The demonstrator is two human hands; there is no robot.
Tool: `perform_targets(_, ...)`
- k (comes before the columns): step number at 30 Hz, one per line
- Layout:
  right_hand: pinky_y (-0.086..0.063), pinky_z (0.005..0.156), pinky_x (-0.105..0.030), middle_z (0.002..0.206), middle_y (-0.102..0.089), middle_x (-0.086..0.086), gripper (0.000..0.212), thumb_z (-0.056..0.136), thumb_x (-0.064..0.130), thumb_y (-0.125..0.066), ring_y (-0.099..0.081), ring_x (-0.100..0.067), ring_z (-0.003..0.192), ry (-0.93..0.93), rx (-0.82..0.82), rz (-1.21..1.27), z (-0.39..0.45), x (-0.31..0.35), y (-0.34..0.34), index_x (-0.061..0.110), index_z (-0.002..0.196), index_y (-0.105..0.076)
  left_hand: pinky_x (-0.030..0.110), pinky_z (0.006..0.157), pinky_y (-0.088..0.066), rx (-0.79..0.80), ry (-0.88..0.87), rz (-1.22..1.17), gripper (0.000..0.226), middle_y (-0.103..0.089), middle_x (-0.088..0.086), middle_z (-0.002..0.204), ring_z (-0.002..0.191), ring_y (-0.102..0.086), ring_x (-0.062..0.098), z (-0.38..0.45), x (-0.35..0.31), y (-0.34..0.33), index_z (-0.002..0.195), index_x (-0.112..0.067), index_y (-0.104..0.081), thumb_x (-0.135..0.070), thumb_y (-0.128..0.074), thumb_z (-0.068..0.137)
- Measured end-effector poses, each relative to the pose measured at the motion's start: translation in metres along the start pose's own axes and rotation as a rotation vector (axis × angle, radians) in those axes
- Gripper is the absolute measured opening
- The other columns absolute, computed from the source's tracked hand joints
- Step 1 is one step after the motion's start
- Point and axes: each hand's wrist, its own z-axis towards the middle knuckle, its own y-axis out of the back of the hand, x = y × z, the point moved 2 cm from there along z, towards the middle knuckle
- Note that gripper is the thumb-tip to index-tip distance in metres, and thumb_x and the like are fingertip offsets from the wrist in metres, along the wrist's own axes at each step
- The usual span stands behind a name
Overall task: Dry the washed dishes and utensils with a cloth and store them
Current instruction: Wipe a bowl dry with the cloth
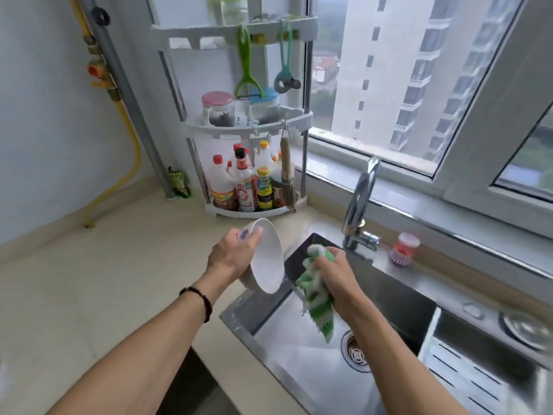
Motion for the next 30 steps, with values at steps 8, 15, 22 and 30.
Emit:
perform_targets(8,-0.054,0.076,-0.036,0.094,-0.072,-0.008,0.018,0.091,0.019,-0.059,-0.063,-0.019,0.078,0.024,-0.102,-0.005,0.010,-0.011,0.033,0.025,0.090,-0.076,0.035,0.075,-0.048,0.029,-0.141,0.332,0.050,-0.061,0.004,0.104,0.094,-0.059,0.029,0.007,-0.034,-0.036,0.112,-0.023,-0.050,-0.068,-0.045,0.093)
perform_targets(15,-0.050,0.078,-0.037,0.096,-0.066,-0.011,0.025,0.088,0.023,-0.048,-0.059,-0.025,0.083,-0.060,-0.047,0.240,0.020,-0.014,0.034,0.018,0.105,-0.066,0.039,0.085,-0.053,0.034,-0.145,0.370,0.053,-0.062,0.005,0.104,0.095,-0.061,0.030,0.016,-0.039,-0.045,0.110,-0.024,-0.049,-0.073,-0.046,0.090)
perform_targets(22,-0.053,0.077,-0.042,0.109,-0.063,-0.013,0.016,0.097,0.031,-0.051,-0.063,-0.026,0.091,-0.015,-0.067,0.108,0.033,-0.025,0.026,0.020,0.108,-0.048,0.037,0.082,-0.051,0.092,-0.138,0.358,0.056,-0.062,0.004,0.101,0.093,-0.061,0.028,0.017,-0.034,-0.050,0.108,-0.021,-0.054,-0.074,-0.046,0.089)
perform_targets(30,-0.048,0.078,-0.023,0.114,-0.068,0.005,0.030,0.094,0.031,-0.062,-0.063,-0.010,0.101,0.229,0.253,0.096,0.017,-0.010,-0.007,0.028,0.123,-0.068,0.039,0.081,-0.051,0.127,-0.010,0.031,0.069,-0.069,0.008,0.092,0.088,-0.064,0.029,0.013,-0.026,-0.054,0.092,-0.013,-0.068,-0.078,-0.049,0.083)
